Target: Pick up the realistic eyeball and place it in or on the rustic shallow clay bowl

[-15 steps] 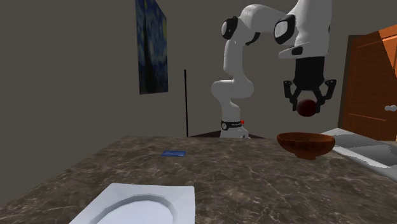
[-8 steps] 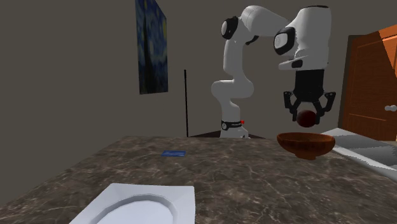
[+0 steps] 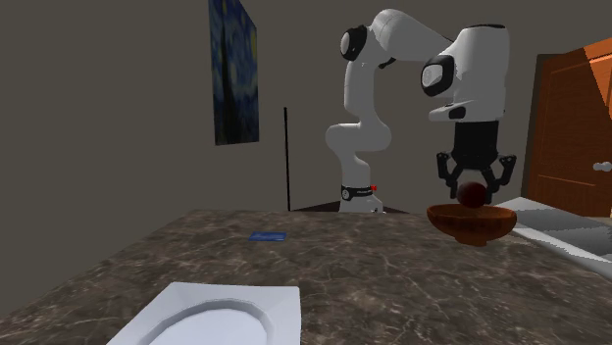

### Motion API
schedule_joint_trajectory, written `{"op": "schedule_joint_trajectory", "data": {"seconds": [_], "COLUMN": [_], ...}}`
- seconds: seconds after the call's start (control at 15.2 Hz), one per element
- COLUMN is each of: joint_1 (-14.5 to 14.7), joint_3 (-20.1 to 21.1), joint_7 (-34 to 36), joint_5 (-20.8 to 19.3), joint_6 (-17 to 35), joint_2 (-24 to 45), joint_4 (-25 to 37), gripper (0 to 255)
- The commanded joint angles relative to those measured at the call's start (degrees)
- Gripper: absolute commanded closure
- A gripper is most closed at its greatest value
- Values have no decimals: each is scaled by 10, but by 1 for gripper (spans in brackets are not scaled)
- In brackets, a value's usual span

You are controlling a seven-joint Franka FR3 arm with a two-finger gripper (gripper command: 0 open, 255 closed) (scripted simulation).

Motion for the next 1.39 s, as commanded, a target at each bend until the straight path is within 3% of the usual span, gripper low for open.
{"op": "schedule_joint_trajectory", "data": {"seconds": [0.0, 0.2, 0.26, 0.59, 0.86, 1.32], "joint_1": [0, 0, 0, 0, -4, -3], "joint_3": [0, 0, 0, 0, -7, -7], "joint_7": [0, 0, 0, 0, -15, -15], "joint_5": [0, 0, 0, 0, 19, 19], "joint_6": [1, 1, 1, 1, -75, -75], "joint_2": [0, 0, 0, 0, -37, -37], "joint_4": [0, 0, 0, 0, 42, 42], "gripper": [255, 255, 0, 0, 0, 0]}}
